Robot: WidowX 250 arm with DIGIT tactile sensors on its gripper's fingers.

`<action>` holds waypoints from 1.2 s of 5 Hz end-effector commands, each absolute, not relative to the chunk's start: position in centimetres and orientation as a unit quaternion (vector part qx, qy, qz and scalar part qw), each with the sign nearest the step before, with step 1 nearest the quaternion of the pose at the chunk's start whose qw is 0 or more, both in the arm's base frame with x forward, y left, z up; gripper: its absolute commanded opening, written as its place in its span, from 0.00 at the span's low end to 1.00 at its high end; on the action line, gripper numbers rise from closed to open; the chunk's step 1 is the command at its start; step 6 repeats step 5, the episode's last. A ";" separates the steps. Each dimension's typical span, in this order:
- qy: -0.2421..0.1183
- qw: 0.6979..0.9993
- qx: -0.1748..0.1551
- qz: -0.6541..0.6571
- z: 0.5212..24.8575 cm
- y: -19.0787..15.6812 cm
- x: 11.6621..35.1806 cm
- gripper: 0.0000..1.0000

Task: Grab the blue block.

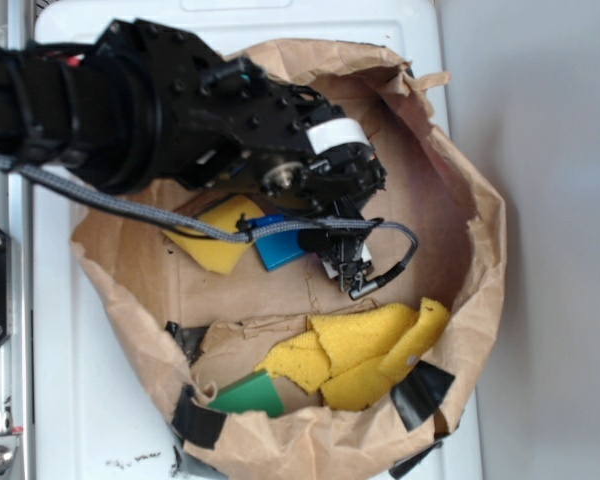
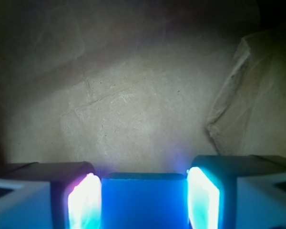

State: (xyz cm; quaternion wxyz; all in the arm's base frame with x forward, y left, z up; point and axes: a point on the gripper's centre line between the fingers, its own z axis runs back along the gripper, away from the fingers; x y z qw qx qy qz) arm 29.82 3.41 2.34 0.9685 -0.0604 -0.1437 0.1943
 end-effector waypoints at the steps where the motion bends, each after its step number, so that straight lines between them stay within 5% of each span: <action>1: -0.154 0.962 -0.082 0.212 5.7 3.5 29.9 0.00; 3: -0.120 0.969 -0.084 0.200 14.9 3.1 27.8 0.00; 6: -0.173 0.961 -0.083 0.197 18.1 3.0 25.5 0.00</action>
